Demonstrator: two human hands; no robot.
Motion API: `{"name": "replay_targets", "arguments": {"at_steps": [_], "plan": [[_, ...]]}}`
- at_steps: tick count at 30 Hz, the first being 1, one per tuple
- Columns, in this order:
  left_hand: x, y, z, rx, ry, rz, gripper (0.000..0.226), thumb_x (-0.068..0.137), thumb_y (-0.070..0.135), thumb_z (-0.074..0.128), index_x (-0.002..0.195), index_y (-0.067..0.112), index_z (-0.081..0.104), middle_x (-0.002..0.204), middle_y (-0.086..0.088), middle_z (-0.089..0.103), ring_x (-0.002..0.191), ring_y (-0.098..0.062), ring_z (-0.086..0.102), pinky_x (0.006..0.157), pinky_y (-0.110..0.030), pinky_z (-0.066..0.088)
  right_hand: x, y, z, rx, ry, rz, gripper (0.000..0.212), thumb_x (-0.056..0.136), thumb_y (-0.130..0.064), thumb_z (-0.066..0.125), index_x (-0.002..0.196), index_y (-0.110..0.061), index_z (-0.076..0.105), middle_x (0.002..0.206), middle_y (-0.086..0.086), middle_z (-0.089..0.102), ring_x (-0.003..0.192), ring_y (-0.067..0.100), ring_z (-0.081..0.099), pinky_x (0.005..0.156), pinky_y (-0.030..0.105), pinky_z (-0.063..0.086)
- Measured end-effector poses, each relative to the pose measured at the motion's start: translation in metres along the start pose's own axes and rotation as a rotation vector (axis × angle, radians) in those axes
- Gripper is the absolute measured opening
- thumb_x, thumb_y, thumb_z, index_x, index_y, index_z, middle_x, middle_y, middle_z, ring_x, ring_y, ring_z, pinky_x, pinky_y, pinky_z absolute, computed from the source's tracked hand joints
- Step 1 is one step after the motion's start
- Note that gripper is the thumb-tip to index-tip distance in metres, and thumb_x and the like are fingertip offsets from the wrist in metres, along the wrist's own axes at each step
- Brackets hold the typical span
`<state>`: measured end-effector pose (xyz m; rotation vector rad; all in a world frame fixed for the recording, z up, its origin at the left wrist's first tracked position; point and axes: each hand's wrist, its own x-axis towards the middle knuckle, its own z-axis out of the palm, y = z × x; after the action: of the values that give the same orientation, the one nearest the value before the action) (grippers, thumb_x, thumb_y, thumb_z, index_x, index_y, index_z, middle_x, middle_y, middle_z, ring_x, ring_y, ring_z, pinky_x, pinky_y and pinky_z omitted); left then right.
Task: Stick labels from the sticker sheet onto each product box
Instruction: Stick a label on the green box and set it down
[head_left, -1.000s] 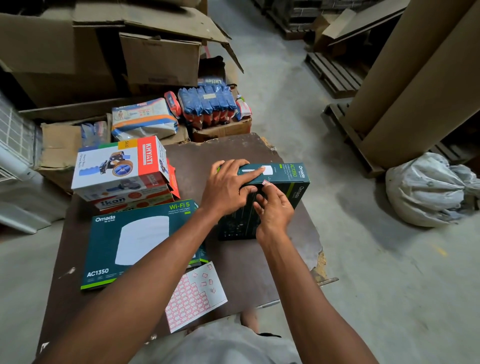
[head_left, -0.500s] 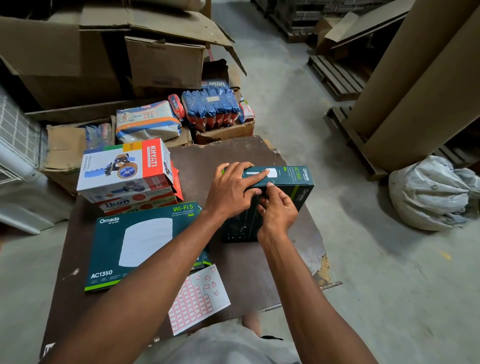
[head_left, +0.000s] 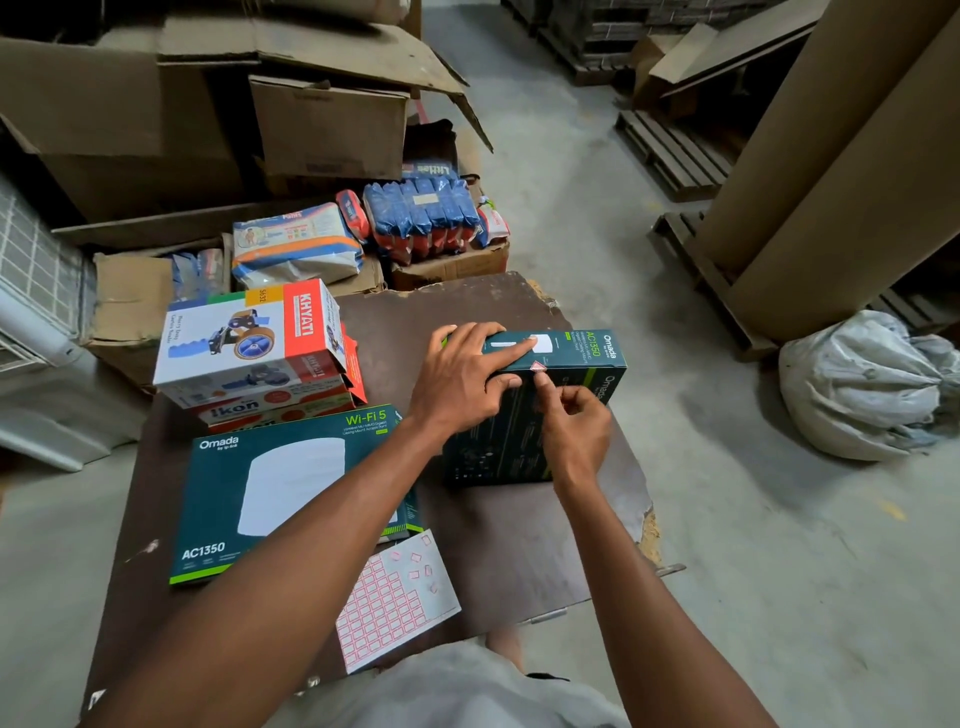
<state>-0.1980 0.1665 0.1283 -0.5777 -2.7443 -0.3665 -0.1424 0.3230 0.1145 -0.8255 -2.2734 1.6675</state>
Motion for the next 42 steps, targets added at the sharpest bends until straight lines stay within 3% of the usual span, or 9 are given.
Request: {"name": "replay_targets", "arguments": {"at_steps": [3, 6, 8, 15, 22, 32, 42], "plan": [[0.004, -0.002, -0.001, -0.013, -0.024, -0.008, 0.056, 0.095, 0.046, 0.059, 0.148, 0.046, 0.042, 0.142, 0.0, 0.051, 0.13, -0.02, 0.046, 0.112, -0.045, 0.03, -0.004, -0.003, -0.013, -0.239, 0.129, -0.374, 0.03, 0.092, -0.054, 0.066, 0.077, -0.029, 0.061, 0.074, -0.014, 0.067, 0.068, 0.011, 0.064, 0.061, 0.042, 0.057], [0.006, -0.002, -0.002, -0.02, -0.023, -0.01, 0.055, 0.095, 0.047, 0.058, 0.148, 0.046, 0.043, 0.142, -0.001, 0.052, 0.13, -0.02, 0.046, 0.112, -0.046, 0.03, 0.007, -0.003, -0.023, -0.335, 0.147, -0.751, 0.016, 0.094, -0.04, 0.071, 0.101, -0.025, 0.07, 0.095, -0.007, 0.071, 0.085, 0.014, 0.063, 0.073, 0.044, 0.052], [0.005, -0.001, -0.001, -0.024, -0.023, -0.01, 0.054, 0.096, 0.048, 0.057, 0.148, 0.046, 0.043, 0.142, -0.001, 0.052, 0.13, -0.021, 0.046, 0.112, -0.047, 0.03, 0.021, -0.004, -0.025, -0.441, 0.096, -0.869, 0.023, 0.094, -0.039, 0.072, 0.113, -0.027, 0.072, 0.106, -0.005, 0.069, 0.096, 0.019, 0.058, 0.077, 0.043, 0.045], [0.002, 0.0, -0.001, -0.026, -0.027, -0.014, 0.057, 0.095, 0.047, 0.06, 0.149, 0.046, 0.042, 0.142, -0.002, 0.052, 0.131, -0.022, 0.046, 0.113, -0.048, 0.03, 0.042, -0.015, -0.024, -0.623, 0.062, -1.127, 0.013, 0.093, -0.036, 0.068, 0.101, -0.029, 0.075, 0.105, -0.005, 0.068, 0.092, 0.027, 0.055, 0.077, 0.041, 0.035], [0.001, -0.001, -0.002, -0.021, -0.023, 0.015, 0.056, 0.095, 0.047, 0.059, 0.149, 0.043, 0.043, 0.142, -0.002, 0.052, 0.13, -0.022, 0.047, 0.112, -0.049, 0.032, 0.069, -0.023, -0.045, -0.693, -0.082, -1.11, 0.021, 0.088, -0.055, 0.069, 0.104, -0.046, 0.078, 0.11, -0.012, 0.069, 0.1, 0.021, 0.054, 0.082, 0.044, 0.037], [-0.003, 0.002, -0.002, -0.034, -0.003, -0.01, 0.056, 0.095, 0.046, 0.06, 0.149, 0.043, 0.044, 0.143, -0.001, 0.052, 0.132, -0.021, 0.046, 0.115, -0.049, 0.028, 0.059, -0.031, -0.036, -0.676, -0.186, -1.081, 0.02, 0.084, -0.043, 0.079, 0.103, -0.036, 0.079, 0.109, -0.012, 0.072, 0.1, 0.019, 0.057, 0.081, 0.043, 0.036], [-0.006, 0.0, 0.0, -0.032, 0.009, 0.016, 0.056, 0.095, 0.048, 0.058, 0.149, 0.041, 0.044, 0.143, -0.001, 0.052, 0.131, -0.02, 0.046, 0.115, -0.048, 0.029, 0.066, -0.029, -0.043, -0.634, -0.177, -1.076, 0.016, 0.082, -0.042, 0.08, 0.098, -0.04, 0.08, 0.107, -0.017, 0.073, 0.098, 0.016, 0.056, 0.079, 0.04, 0.035]]}}
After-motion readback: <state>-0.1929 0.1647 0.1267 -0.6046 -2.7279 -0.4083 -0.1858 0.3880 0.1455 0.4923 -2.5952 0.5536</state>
